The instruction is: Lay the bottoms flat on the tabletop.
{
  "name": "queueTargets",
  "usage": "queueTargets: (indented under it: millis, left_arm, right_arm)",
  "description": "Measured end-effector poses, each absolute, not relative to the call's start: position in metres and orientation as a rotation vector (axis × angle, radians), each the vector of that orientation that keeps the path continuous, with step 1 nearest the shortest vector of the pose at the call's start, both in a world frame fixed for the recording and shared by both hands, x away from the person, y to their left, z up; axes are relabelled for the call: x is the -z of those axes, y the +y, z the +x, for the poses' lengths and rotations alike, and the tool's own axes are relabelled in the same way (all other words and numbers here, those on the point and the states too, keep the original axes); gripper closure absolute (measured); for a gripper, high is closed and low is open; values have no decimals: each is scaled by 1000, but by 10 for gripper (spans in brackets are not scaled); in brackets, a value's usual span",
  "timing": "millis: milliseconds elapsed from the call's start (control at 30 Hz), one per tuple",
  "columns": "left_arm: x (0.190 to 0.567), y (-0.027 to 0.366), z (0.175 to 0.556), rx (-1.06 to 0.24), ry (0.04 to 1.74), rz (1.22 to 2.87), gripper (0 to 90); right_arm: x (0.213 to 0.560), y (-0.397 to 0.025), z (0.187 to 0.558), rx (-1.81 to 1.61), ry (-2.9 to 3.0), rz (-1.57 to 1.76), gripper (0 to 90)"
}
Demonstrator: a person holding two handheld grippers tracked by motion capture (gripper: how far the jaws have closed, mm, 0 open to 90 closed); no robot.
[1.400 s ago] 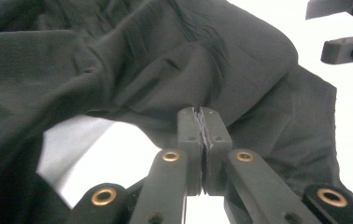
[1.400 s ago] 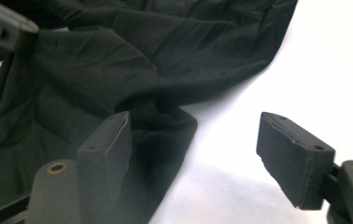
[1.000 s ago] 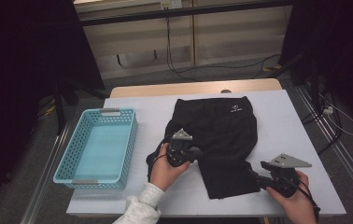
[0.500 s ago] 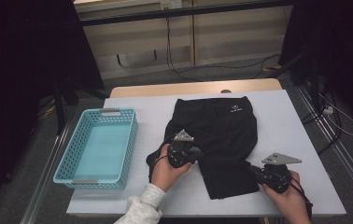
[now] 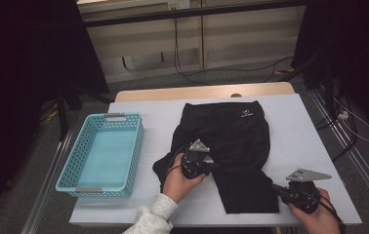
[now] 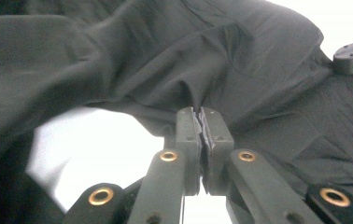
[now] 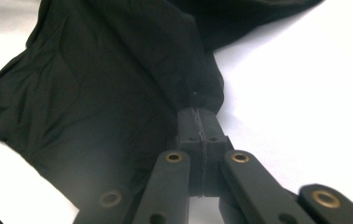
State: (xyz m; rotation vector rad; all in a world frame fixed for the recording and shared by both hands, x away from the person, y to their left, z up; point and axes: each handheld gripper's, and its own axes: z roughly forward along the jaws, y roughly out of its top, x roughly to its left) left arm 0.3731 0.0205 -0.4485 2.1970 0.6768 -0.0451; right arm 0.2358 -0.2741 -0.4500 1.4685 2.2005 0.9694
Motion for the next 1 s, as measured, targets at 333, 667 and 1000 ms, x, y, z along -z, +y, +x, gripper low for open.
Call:
queueTargets:
  millis: [333,667,1000]
  left_arm:
    - [447,23,374,0,665,2182,632]
    - [440,31,375,-45,680,2160,439]
    - [439,38,377,-57,694,2154,411]
  right_arm:
    - [448,-275,232,-909,2248,1491,871]
    - [443,-266,250,-1040,2099,1412,551]
    - [453,-269,262,-1005,2149,1491,900]
